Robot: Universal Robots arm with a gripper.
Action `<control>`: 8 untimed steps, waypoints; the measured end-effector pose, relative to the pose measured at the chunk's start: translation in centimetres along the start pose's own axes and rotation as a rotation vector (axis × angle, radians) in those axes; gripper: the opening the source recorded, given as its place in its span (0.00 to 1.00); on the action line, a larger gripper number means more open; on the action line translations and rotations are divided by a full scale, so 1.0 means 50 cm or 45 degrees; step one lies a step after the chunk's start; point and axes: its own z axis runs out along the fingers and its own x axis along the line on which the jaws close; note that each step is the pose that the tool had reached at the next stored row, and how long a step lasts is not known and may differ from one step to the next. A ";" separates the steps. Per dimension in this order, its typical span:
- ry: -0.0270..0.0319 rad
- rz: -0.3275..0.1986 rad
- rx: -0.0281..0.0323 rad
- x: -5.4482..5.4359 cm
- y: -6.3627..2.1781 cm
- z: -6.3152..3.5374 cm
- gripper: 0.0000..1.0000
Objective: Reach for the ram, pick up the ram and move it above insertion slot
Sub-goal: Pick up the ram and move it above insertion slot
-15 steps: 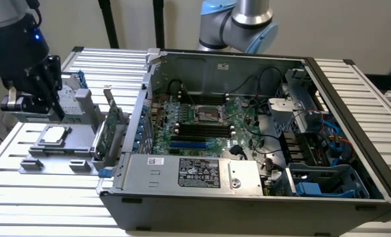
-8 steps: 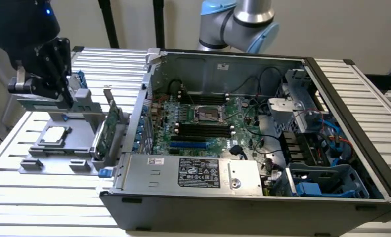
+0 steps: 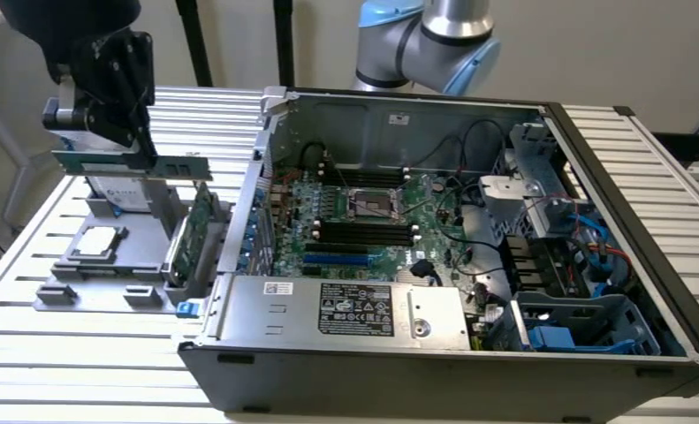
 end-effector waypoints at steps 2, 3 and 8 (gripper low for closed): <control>0.0001 0.000 -0.0001 -0.001 -0.018 -0.003 0.13; 0.0002 0.000 -0.0001 -0.001 -0.027 -0.004 0.13; 0.0000 0.000 0.0000 -0.003 -0.072 -0.005 0.13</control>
